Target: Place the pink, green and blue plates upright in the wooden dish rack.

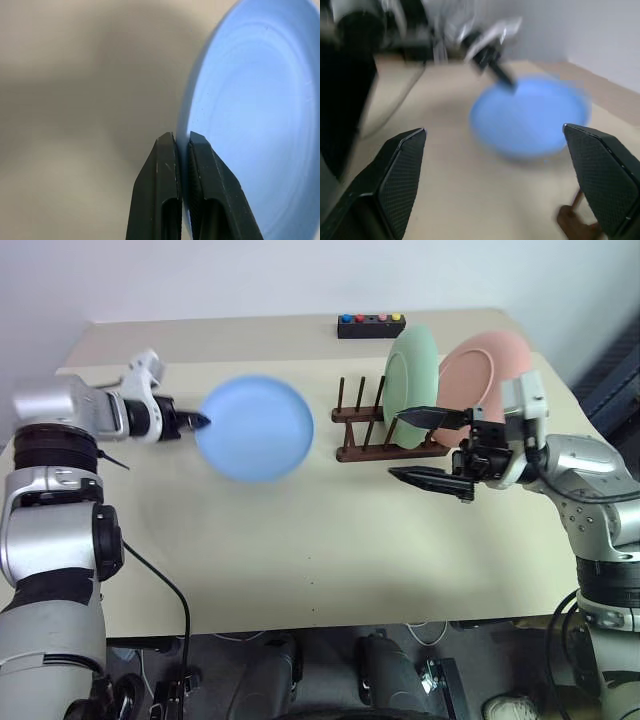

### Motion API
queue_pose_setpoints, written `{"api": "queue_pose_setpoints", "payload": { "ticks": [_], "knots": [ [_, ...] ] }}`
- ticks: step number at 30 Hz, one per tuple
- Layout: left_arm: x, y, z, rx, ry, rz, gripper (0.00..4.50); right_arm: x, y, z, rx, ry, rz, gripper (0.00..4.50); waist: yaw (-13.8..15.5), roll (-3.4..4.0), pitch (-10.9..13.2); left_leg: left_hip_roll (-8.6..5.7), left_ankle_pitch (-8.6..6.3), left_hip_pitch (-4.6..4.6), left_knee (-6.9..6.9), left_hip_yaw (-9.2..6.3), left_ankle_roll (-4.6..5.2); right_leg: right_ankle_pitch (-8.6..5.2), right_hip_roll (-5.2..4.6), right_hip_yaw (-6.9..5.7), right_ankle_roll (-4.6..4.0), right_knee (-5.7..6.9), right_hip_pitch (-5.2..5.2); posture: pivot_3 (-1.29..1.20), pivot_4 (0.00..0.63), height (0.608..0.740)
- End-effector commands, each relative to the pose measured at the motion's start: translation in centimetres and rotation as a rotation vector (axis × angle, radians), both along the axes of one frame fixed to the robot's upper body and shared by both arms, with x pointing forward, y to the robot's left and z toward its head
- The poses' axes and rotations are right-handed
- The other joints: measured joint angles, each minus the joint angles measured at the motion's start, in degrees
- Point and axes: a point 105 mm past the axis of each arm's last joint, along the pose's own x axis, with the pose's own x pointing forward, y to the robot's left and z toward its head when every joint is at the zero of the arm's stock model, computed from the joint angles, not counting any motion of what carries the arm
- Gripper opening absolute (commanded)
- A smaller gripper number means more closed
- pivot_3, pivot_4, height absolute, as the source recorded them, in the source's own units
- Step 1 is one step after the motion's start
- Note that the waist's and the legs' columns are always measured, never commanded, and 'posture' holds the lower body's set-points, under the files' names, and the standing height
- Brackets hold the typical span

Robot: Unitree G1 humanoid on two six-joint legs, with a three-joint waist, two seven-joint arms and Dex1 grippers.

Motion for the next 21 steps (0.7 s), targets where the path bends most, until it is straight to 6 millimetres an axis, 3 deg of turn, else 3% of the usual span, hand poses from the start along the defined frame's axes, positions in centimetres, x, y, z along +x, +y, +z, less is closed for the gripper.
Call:
{"api": "queue_pose_setpoints", "payload": {
  "ticks": [1,4,8,11,16,21],
  "knots": [
    [-0.6,0.9,4.4,-0.118,-0.278,0.106,0.07,-0.8,3.1,1.5,-0.174,-0.329,0.047,4.5,-0.3,0.07,-0.04,0.01,0.01,-0.01,-0.01,0.0,-0.02,0.0,0.0,0.0,0.0,0.04,-0.04,0.0,0.15,0.74],
    [-1.6,0.6,5.4,-0.24,-0.437,0.199,0.07,-0.7,5.4,2.5,-0.193,-0.541,0.059,4.5,-0.15,-0.05,-0.1,0.01,0.04,0.0,-0.02,-0.04,-0.06,0.0,0.01,0.01,0.0,0.06,-0.09,0.0,0.15,0.74],
    [-3.1,-0.3,5.1,-0.441,-0.531,0.318,0.07,0.6,7.7,4.2,-0.179,-0.791,-0.025,4.5,0.28,-0.25,-0.1,0.0,0.05,-0.09,0.13,-0.04,-0.08,0.01,0.0,0.02,0.0,0.09,-0.12,0.0,0.15,0.74],
    [-4.0,-2.7,4.8,-0.518,-0.579,0.328,0.07,1.3,9.1,2.7,-0.272,-0.974,-0.042,4.5,0.54,-0.52,-0.25,-0.01,0.06,-0.11,0.14,-0.12,-0.11,0.02,-0.01,-0.03,-0.01,0.03,-0.07,0.0,0.15,0.74],
    [-5.7,-4.7,5.6,-0.518,-0.691,0.355,0.07,3.6,9.9,2.4,-0.394,-1.174,-0.152,4.5,0.34,-0.55,-0.27,-0.02,0.08,-0.08,0.12,-0.08,-0.14,0.02,0.03,-0.02,-0.01,0.01,-0.05,0.0,0.15,0.74],
    [-6.7,-6.3,5.9,-0.464,-0.768,0.368,0.07,5.7,10.1,2.8,-0.424,-1.209,-0.294,4.5,0.01,-0.55,-0.27,0.0,0.1,-0.04,0.04,-0.08,-0.17,0.02,0.09,0.0,-0.02,0.01,-0.06,0.0,0.15,0.74]
  ]
}}
